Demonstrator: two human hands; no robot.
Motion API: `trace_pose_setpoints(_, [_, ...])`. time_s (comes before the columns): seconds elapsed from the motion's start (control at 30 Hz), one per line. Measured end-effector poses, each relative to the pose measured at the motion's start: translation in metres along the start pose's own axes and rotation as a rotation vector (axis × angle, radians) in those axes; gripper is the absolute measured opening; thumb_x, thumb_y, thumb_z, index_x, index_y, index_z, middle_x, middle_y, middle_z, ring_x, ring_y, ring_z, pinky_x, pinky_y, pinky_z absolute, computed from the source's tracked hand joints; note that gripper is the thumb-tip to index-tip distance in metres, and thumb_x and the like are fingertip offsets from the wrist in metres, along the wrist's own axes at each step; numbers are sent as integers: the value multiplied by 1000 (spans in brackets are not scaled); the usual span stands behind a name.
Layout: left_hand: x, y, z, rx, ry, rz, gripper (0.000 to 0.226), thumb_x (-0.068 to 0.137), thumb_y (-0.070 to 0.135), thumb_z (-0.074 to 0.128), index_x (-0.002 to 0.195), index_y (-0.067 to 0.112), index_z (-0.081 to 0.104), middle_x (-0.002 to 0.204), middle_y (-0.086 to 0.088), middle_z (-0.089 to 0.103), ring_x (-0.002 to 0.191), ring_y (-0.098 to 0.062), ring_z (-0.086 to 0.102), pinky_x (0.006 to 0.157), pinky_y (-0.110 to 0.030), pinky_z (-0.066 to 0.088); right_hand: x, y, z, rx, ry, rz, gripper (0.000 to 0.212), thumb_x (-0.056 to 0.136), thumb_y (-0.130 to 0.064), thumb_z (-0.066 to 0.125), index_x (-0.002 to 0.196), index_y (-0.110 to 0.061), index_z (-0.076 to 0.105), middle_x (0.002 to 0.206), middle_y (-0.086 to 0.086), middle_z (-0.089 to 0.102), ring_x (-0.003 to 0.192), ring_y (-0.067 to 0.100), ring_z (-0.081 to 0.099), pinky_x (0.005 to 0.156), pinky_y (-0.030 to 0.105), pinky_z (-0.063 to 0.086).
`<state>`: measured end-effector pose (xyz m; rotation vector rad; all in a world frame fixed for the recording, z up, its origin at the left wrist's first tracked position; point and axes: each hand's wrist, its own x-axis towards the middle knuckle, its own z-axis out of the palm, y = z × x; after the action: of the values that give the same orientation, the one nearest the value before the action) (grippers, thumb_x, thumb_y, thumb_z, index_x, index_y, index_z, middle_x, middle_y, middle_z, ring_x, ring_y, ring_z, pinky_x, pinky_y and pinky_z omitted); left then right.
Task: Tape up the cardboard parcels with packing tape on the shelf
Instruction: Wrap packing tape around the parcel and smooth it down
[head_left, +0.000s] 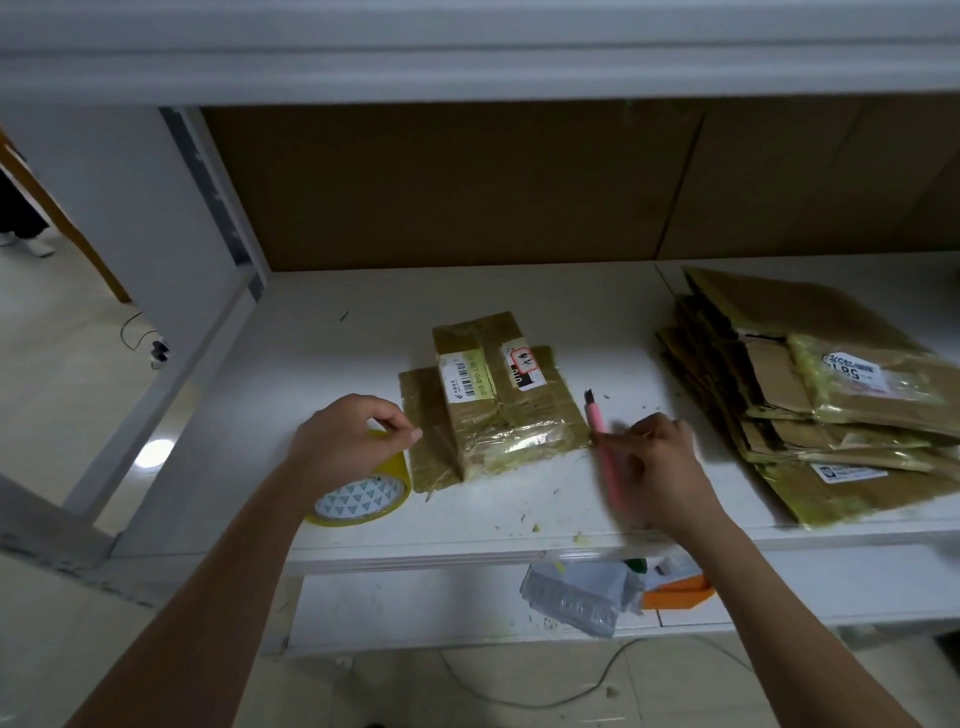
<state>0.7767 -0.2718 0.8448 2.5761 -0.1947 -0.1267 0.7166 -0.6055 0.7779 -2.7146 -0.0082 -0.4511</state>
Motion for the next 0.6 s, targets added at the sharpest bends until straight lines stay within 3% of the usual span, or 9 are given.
trace_pose_setpoints(0.1, [0, -2, 0, -10, 2, 2, 15, 88, 46, 66, 86, 32, 72, 91, 23, 62, 89, -5, 56, 75, -27, 38, -2, -3, -8, -176, -12, -96, 28, 85, -20, 56, 100, -31, 77, 71, 6, 58, 71, 30, 53, 54, 30, 42])
trace_pose_setpoints(0.2, [-2, -4, -1, -22, -2, 0, 13, 89, 43, 66, 86, 32, 71, 92, 22, 62, 88, -7, 56, 76, -28, 41, 1, -7, -17, -346, -39, -208, 36, 84, -25, 45, 102, -24, 77, 66, 2, 61, 66, 26, 56, 60, 30, 43])
trace_pose_setpoints(0.27, [-3, -5, -2, -13, -4, -2, 10, 89, 43, 66, 84, 35, 69, 89, 25, 59, 87, -6, 55, 77, -28, 41, 5, -5, -18, -446, -74, -243, 28, 78, -30, 68, 103, -23, 75, 71, -1, 65, 71, 23, 60, 71, 32, 51])
trace_pose_setpoints(0.33, [-4, -5, -2, -3, 1, 2, 10, 89, 43, 65, 83, 36, 68, 88, 26, 57, 87, -6, 54, 76, -28, 41, 8, -6, -19, -428, -97, -259, 36, 63, -32, 86, 95, -22, 75, 72, -2, 68, 72, 22, 63, 71, 33, 54])
trace_pose_setpoints(0.43, [-5, -4, -2, 2, 9, 10, 9, 90, 42, 65, 81, 38, 65, 86, 28, 55, 87, -6, 53, 76, -27, 41, 7, -8, -22, -401, -71, -275, 37, 61, -34, 89, 91, -21, 72, 75, 0, 68, 72, 23, 64, 71, 34, 54])
trace_pose_setpoints(0.6, [-7, -4, -2, 11, 21, 17, 8, 90, 42, 66, 83, 36, 66, 88, 26, 55, 85, -6, 53, 76, -27, 40, 1, -5, -18, -361, -42, -214, 47, 59, -20, 88, 99, -17, 64, 83, 6, 66, 77, 28, 62, 76, 39, 54])
